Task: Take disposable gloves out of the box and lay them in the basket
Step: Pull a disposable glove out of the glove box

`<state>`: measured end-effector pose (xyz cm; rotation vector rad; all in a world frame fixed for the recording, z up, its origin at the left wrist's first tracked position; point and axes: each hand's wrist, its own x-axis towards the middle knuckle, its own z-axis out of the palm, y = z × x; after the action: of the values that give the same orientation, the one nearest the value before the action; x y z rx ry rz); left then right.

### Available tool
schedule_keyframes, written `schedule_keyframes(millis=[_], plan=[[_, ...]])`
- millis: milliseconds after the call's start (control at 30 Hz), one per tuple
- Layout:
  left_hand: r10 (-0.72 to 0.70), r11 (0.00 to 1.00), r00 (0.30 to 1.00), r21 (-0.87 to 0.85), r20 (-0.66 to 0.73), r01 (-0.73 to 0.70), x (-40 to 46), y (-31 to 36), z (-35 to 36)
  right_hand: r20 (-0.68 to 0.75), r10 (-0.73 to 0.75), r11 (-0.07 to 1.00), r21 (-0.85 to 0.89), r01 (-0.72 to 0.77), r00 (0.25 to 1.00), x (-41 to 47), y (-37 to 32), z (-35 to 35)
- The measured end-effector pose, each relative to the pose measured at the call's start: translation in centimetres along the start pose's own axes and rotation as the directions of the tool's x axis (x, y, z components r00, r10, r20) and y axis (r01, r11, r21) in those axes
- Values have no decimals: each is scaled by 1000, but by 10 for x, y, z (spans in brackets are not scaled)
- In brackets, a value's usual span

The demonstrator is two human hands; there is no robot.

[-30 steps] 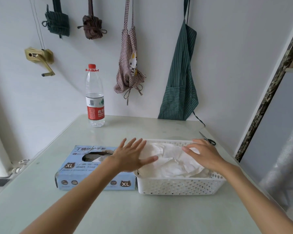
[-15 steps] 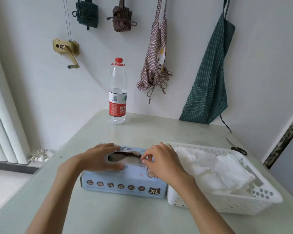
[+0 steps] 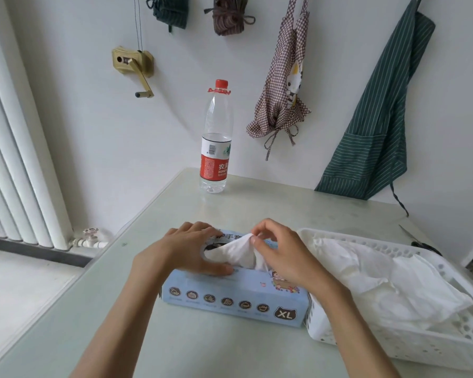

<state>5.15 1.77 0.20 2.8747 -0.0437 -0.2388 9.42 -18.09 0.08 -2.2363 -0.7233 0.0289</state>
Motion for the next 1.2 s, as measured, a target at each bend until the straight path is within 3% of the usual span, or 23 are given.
schedule_keyframes(millis=[67, 133, 233, 300, 367, 433, 533, 700, 867, 967, 1067, 1200], plan=[[10, 1000, 1000, -7, -8, -10, 0, -1, -1, -23, 2, 998, 60, -1, 1000, -1, -1, -1], [42, 999, 997, -10, -61, -42, 0, 1, -4, -97, -13, 1000, 9, 14, 995, -2, 0, 0], [123, 965, 971, -205, -204, -165, 3, 8, -9, -194, -41, 999, -41, 33, 980, -3, 0, 3], [154, 920, 945, -306, -288, -243, 6, 12, -10, -237, -29, 999, 15, 33, 971, -4, 0, 2], [107, 908, 920, -341, -376, -245, 8, 13, -10, -242, 9, 997, 71, 9, 970, -5, -1, -1], [49, 898, 904, -376, -425, -226, 8, 12, -12, -209, 52, 999, 10, -51, 977, -8, 1, -2], [50, 887, 928, -411, -370, -212, 7, 7, -14, -235, 76, 989, -106, -104, 969, -10, 4, -4], [44, 916, 959, -372, -279, -150, 7, 2, -11, -147, 86, 996, 37, -81, 985, -8, 4, -16], [110, 900, 920, -355, -376, -253, 8, 12, -12, -202, 75, 995, 81, -60, 976, -7, 4, -20], [125, 932, 939, -286, -321, -222, 7, 16, -9, -126, 105, 994, 12, -104, 986, -7, 6, -20], [107, 969, 952, -184, -287, -164, 10, 19, 0, -27, 164, 985, 56, -162, 986, -11, 6, -24], [62, 976, 917, -167, -395, -138, 13, 21, -1, -13, 178, 971, -161, -178, 984, -14, 5, -23]])
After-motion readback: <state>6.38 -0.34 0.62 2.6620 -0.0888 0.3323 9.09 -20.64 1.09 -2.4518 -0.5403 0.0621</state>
